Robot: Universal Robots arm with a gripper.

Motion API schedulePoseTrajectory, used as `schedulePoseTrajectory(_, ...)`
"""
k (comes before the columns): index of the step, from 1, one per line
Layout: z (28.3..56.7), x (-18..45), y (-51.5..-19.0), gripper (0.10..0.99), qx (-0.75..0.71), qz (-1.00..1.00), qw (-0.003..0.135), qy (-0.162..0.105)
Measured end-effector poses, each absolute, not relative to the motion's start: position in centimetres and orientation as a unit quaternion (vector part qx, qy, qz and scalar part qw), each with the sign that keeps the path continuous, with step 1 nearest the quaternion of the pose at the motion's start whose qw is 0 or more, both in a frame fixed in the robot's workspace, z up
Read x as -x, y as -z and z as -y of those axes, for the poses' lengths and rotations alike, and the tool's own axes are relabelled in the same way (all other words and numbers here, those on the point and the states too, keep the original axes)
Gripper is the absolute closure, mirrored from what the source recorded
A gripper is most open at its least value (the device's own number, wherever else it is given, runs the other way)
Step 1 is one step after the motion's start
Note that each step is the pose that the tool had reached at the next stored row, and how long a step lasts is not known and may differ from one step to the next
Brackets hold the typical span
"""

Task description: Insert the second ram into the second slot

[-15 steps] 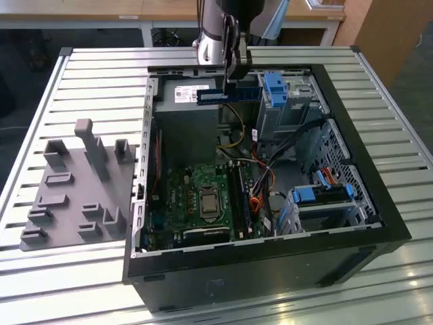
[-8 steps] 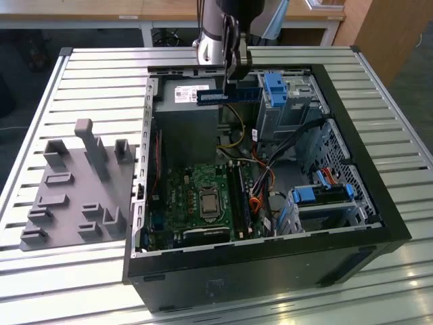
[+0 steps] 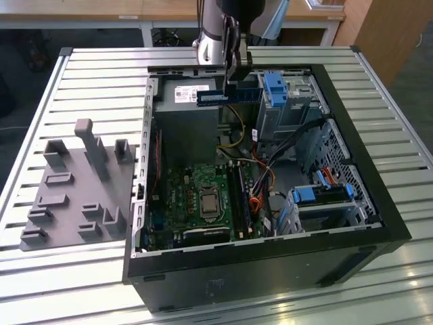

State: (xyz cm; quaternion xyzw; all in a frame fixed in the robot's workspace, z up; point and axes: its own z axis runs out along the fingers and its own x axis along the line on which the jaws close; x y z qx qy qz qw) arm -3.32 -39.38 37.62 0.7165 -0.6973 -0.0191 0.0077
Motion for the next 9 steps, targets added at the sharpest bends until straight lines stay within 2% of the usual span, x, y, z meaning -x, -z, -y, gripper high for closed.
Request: schedulePoseTrajectory(9,39.96,3.32,-37.63,0.973,-0.716,0.697,0.009,0.018)
